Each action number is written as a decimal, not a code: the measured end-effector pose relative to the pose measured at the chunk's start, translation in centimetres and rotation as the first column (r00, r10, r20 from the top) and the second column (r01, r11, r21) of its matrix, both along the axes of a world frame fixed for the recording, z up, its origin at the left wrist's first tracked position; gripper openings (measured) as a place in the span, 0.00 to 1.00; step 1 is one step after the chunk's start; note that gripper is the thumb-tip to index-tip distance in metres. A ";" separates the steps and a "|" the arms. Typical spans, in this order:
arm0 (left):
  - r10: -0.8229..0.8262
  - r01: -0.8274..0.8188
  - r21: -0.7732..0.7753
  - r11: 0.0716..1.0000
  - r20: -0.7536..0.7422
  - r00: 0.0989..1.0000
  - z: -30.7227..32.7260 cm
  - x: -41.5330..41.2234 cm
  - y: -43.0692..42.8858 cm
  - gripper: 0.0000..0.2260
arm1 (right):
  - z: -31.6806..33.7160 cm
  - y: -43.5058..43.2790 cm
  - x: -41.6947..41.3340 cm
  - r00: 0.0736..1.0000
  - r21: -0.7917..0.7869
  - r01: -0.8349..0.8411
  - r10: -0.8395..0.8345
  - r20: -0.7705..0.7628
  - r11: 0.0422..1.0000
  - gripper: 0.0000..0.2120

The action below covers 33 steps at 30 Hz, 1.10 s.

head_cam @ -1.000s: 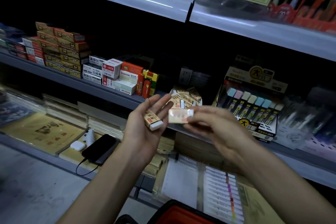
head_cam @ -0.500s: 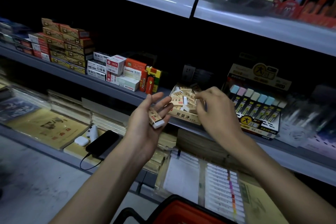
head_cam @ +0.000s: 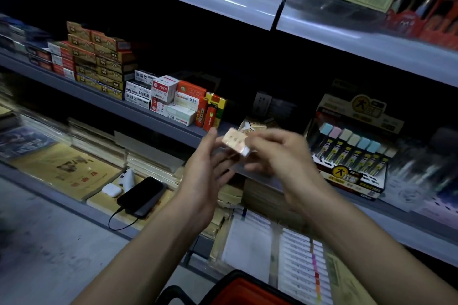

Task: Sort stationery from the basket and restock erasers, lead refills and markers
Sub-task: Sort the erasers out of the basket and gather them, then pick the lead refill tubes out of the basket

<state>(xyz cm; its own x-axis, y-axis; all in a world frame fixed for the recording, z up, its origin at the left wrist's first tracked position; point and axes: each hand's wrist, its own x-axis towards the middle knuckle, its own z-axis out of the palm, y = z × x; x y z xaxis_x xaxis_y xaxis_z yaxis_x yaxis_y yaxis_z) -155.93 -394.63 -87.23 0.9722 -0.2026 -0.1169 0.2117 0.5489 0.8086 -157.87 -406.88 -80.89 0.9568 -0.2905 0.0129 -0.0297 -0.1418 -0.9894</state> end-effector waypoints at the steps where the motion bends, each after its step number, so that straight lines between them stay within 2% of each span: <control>1: 0.003 -0.003 0.036 0.999 -0.007 1.000 -0.2 0.0 0.2 0.20 | 0.1 -0.7 1.1 0.994 -0.164 0.076 -0.061 0.096 0.984 0.04; 2: 0.002 -0.002 0.066 0.998 -0.012 1.000 -0.5 0.1 0.4 0.19 | 0.1 -1.5 2.3 0.972 -0.365 0.174 -0.100 0.212 0.915 0.05; 4: 0.000 0.002 0.105 0.994 -0.017 1.000 -0.6 0.0 0.8 0.19 | 0.0 -3.0 4.9 0.920 -0.691 0.330 -0.056 0.388 0.642 0.06; 5: 0.000 0.002 0.122 0.993 -0.020 1.000 -0.5 -0.1 0.9 0.19 | -0.1 -3.7 6.1 0.910 -0.781 0.360 -0.006 0.415 0.510 0.07; 7: 0.010 -0.006 0.157 0.988 -0.022 1.000 -0.3 -0.2 1.0 0.19 | -0.3 -4.6 8.2 0.923 -0.893 0.330 0.091 0.373 0.306 0.08; 10: 0.030 -0.021 0.198 0.980 -0.044 0.999 -0.2 -0.4 1.2 0.18 | -0.8 -4.8 9.8 0.958 -0.991 0.136 0.255 0.131 -0.004 0.09; 11: 0.031 -0.021 0.208 0.978 -0.045 0.998 -0.2 -0.4 1.3 0.17 | -0.8 -4.8 9.9 0.958 -0.995 0.088 0.280 0.068 -0.056 0.09; 17: 0.012 -0.026 0.296 0.955 0.050 0.999 0.1 -0.9 1.4 0.09 | 0.3 -4.5 8.4 0.967 -0.999 0.006 0.256 -0.004 -0.041 0.12; 20: -0.036 -0.038 0.391 0.919 0.179 0.983 0.2 -1.6 1.3 0.07 | 0.6 -4.2 5.6 0.964 -0.999 0.025 0.264 0.035 0.042 0.13; 24: -0.120 -0.075 0.502 0.862 0.345 0.931 0.0 -3.3 0.9 0.08 | 0.6 -4.6 0.4 0.963 -0.991 0.041 0.260 0.073 0.125 0.17; 29: -0.269 -0.147 0.647 0.748 0.497 0.825 -0.9 -6.6 0.8 0.11 | -0.5 -6.2 -7.5 0.968 -0.968 -0.003 0.245 0.061 0.252 0.23; 33: -0.364 -0.261 0.775 0.576 0.529 0.767 -2.9 -9.1 0.7 0.16 | -3.0 -8.5 -13.3 0.978 -0.951 -0.069 0.209 -0.005 0.301 0.28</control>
